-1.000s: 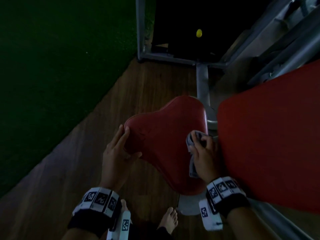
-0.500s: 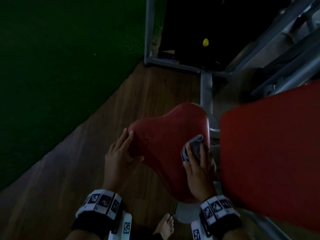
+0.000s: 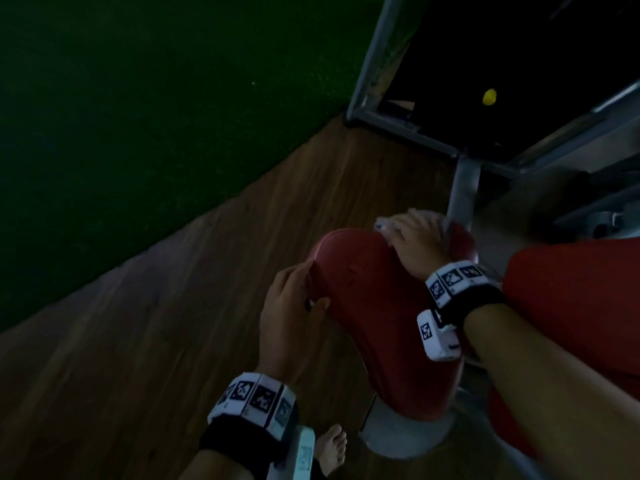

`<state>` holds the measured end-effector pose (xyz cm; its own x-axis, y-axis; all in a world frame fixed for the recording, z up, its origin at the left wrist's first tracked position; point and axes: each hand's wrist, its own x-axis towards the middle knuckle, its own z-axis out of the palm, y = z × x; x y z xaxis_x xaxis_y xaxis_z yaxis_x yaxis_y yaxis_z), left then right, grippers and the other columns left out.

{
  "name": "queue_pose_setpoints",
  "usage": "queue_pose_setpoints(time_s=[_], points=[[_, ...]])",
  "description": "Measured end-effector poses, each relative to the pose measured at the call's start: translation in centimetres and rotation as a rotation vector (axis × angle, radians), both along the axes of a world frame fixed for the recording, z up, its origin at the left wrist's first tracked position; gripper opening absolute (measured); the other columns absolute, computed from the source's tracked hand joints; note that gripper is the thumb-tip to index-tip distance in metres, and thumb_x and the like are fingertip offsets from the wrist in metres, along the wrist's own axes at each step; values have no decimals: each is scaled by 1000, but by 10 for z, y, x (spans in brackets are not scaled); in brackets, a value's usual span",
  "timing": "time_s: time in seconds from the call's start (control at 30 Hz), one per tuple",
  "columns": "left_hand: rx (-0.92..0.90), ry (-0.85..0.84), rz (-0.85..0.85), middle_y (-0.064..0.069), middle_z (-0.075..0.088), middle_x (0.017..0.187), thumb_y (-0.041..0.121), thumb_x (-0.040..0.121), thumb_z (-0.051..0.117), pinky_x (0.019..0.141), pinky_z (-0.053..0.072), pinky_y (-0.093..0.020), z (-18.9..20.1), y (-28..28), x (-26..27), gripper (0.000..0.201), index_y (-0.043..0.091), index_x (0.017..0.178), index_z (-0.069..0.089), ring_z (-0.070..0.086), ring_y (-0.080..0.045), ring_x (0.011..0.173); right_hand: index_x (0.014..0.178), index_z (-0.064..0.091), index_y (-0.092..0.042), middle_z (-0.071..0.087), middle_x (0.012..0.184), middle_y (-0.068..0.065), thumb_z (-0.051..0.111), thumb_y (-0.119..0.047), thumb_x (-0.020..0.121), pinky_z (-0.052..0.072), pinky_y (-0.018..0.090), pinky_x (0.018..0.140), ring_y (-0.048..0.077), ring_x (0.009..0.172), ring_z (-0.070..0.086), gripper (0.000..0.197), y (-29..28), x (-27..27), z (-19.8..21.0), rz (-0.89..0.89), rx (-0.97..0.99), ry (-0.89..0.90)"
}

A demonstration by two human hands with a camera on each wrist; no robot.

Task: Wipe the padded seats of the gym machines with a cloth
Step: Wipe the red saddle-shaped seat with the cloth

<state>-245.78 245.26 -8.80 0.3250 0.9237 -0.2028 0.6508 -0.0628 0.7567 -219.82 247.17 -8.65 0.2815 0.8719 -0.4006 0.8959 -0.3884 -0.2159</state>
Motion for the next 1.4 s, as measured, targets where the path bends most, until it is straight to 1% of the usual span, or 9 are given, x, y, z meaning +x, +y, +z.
queue_pose_setpoints(time_s=[0.13,0.33,0.5,0.73,0.87,1.03,1.13,1.23,1.4], points=[[40,-73,-8,24,47,110,26,87,69,82,28,4,8,4,-10,38,28,124,60,41,24,101,127,58,-25,55,134,1,32,-40,103,23,37,104,25,124,47,39,32,-42,13,27,-10,234],[74,-64,-54,25,55,104,34,87,64,80,35,-5,5,10,-18,28,34,115,63,52,4,94,122,60,-36,61,126,-9,40,-56,91,38,47,105,15,117,55,41,42,-32,9,103,-58,452],[72,-46,-51,12,64,106,34,87,59,78,50,-36,-2,18,-20,26,30,112,67,58,-5,90,120,61,-30,62,123,-3,42,-43,98,33,46,107,18,117,54,31,29,12,6,48,-86,324],[82,-24,-48,15,64,106,40,90,57,79,49,-39,-6,16,-18,26,33,113,66,58,-5,90,119,58,-40,61,120,-10,34,-62,89,37,49,102,16,114,55,45,46,-43,2,133,-40,412],[90,-11,-33,15,63,102,38,90,62,76,49,-39,-3,19,-17,20,33,108,68,56,-5,86,126,54,-40,57,126,-12,34,-58,91,31,46,107,14,119,51,44,40,-25,-3,142,-81,425],[76,10,-50,18,59,103,36,90,65,76,49,-42,-1,19,-19,21,36,111,66,54,-3,89,102,58,-30,56,111,-8,43,-40,97,36,47,100,20,112,50,18,9,45,-2,79,-19,217],[53,9,-49,18,58,103,37,90,63,77,49,-45,2,21,-19,20,37,110,65,54,-5,90,115,60,-25,54,124,-2,40,-41,99,32,44,103,24,122,44,30,9,58,3,-51,-38,90],[48,19,-54,17,58,103,38,90,63,77,49,-46,3,21,-18,20,37,110,65,55,-7,89,124,57,-29,52,133,-1,30,-38,102,25,48,107,26,127,43,36,27,20,17,64,-207,-26],[61,6,-40,15,58,102,32,89,66,75,48,-44,7,18,-16,19,35,108,65,53,-8,88,114,60,-50,59,132,-10,28,-72,81,20,53,113,18,127,49,51,57,-50,12,-28,-200,502]])
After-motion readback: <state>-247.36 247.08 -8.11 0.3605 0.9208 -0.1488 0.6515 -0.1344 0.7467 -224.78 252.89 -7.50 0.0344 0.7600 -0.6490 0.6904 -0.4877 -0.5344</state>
